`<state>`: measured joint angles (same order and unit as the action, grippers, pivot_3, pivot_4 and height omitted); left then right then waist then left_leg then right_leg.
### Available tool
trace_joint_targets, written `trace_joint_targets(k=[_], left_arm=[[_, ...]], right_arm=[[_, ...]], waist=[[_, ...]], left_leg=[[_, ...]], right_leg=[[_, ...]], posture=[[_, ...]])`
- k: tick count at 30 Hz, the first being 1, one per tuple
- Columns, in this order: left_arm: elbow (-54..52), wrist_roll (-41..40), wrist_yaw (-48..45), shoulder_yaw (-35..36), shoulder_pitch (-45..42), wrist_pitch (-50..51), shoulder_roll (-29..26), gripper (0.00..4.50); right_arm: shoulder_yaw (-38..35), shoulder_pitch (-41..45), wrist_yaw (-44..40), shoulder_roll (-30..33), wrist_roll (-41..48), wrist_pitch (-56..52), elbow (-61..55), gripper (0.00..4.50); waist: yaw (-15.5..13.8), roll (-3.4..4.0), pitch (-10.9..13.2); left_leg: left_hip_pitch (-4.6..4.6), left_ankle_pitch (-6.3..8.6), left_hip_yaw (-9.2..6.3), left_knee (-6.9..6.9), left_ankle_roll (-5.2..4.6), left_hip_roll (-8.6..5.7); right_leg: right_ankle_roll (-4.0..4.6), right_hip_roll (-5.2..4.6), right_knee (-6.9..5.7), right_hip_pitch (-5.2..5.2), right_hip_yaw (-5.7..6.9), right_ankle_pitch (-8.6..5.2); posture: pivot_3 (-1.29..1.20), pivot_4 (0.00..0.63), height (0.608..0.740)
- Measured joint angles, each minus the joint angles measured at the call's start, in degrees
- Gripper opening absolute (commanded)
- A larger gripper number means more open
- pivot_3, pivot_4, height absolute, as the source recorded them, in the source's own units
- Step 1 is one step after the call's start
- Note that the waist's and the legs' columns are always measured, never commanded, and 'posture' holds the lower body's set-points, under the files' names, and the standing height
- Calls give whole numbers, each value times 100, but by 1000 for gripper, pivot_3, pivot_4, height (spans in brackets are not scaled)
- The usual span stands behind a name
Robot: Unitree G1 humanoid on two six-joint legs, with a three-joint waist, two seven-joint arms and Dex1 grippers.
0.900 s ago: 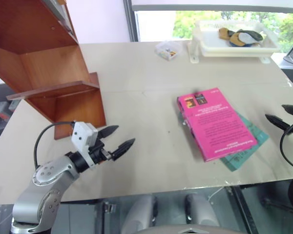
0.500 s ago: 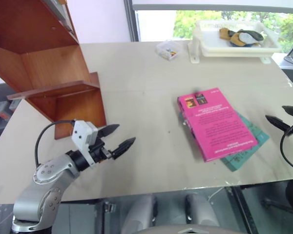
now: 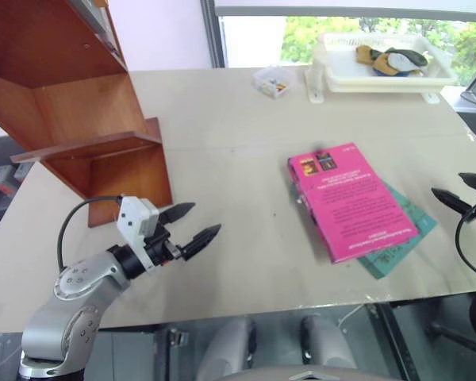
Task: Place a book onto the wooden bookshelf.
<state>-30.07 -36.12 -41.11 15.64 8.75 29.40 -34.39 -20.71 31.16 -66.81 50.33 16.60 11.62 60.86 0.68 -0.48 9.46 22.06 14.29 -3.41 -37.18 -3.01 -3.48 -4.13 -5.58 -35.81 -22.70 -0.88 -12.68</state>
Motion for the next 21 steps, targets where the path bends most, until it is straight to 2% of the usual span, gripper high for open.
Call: trace_joint_targets(k=[7,16,21], left_arm=[[126,-134,-284,87,-79,-106,-58,4460],[157,-1169,-1663,744,311,15,-784,4460],[453,-1541,-2130,926,51,64,-1058,4460]], right_arm=[[256,-298,462,12,-432,128,-192,4500],[484,-1039,665,42,-670,-117,-1224,4500],[492,-1470,732,-179,-413,-684,-2200,4500]], waist=[[-1,0,0],[6,3,2],[-7,3,2]], left_leg=[[0,0,0,0,0,0],[0,0,0,4,0,2],[-1,0,-6,2,0,5]], right_leg=[[0,1,0,-1,1,0],[1,-4,0,-3,0,-1],[1,-3,-2,-1,6,-1]], posture=[[0,150,740],[0,150,740],[0,150,740]])
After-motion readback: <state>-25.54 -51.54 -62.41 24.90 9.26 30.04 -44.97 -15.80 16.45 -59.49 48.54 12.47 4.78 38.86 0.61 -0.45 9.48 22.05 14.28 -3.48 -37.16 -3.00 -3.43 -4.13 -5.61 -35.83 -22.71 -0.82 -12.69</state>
